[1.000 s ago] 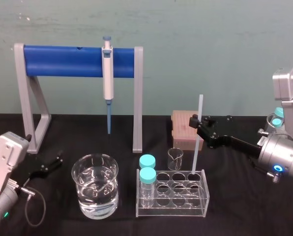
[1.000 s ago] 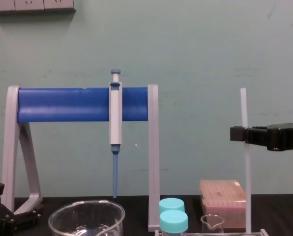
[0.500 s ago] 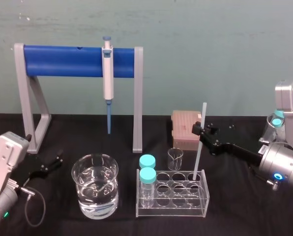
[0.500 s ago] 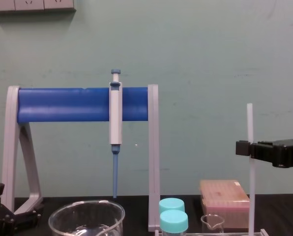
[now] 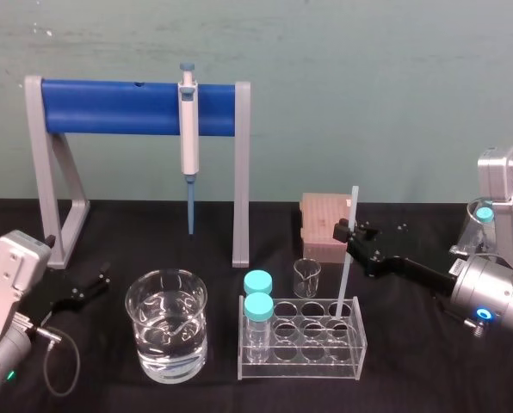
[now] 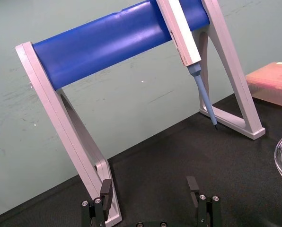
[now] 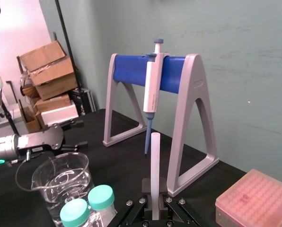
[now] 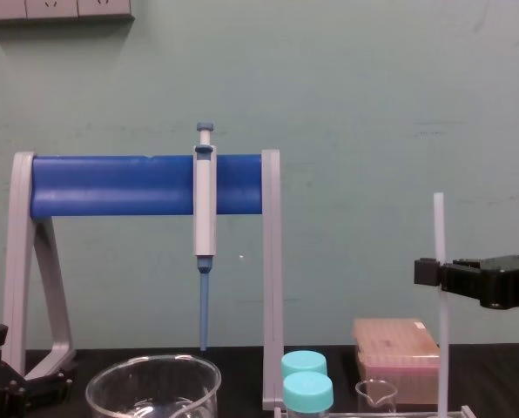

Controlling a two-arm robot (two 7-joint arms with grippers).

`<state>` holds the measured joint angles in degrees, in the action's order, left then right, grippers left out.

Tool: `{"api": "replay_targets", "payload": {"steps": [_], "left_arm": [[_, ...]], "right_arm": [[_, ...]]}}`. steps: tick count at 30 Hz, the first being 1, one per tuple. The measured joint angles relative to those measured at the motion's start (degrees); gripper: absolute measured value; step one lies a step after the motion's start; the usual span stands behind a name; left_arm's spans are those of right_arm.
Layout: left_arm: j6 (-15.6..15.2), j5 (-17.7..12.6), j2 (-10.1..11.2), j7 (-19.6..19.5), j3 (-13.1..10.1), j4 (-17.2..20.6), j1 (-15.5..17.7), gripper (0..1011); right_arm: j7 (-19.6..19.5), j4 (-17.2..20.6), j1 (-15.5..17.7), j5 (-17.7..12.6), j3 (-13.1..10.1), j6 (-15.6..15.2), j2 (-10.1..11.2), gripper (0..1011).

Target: Pick up the stirring rod with one hand, then place it down.

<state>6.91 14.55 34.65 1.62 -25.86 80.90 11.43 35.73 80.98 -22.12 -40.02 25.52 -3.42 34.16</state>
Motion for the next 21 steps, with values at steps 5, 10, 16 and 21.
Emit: {"api": "replay_targets", "payload": {"steps": [5, 10, 16, 21], "left_arm": [[0.0, 0.0, 0.0, 0.0, 0.0, 0.0, 0.0, 1005], [0.0, 0.0, 0.0, 0.0, 0.0, 0.0, 0.0, 1005], [0.0, 0.0, 0.0, 0.0, 0.0, 0.0, 0.0, 1005], [0.0, 0.0, 0.0, 0.0, 0.0, 0.0, 0.0, 1005]], "right_arm": [[0.6, 0.1, 0.1, 0.6, 0.4, 0.2, 0.1, 72], [1.4, -0.4, 0.2, 1.4, 0.8, 1.6, -0.1, 72], [2.3, -1.4, 0.3, 2.6, 1.1, 3.6, -0.5, 72], [2.9, -2.7, 0.4, 3.6, 1.2, 5.1, -1.0, 71]]}}
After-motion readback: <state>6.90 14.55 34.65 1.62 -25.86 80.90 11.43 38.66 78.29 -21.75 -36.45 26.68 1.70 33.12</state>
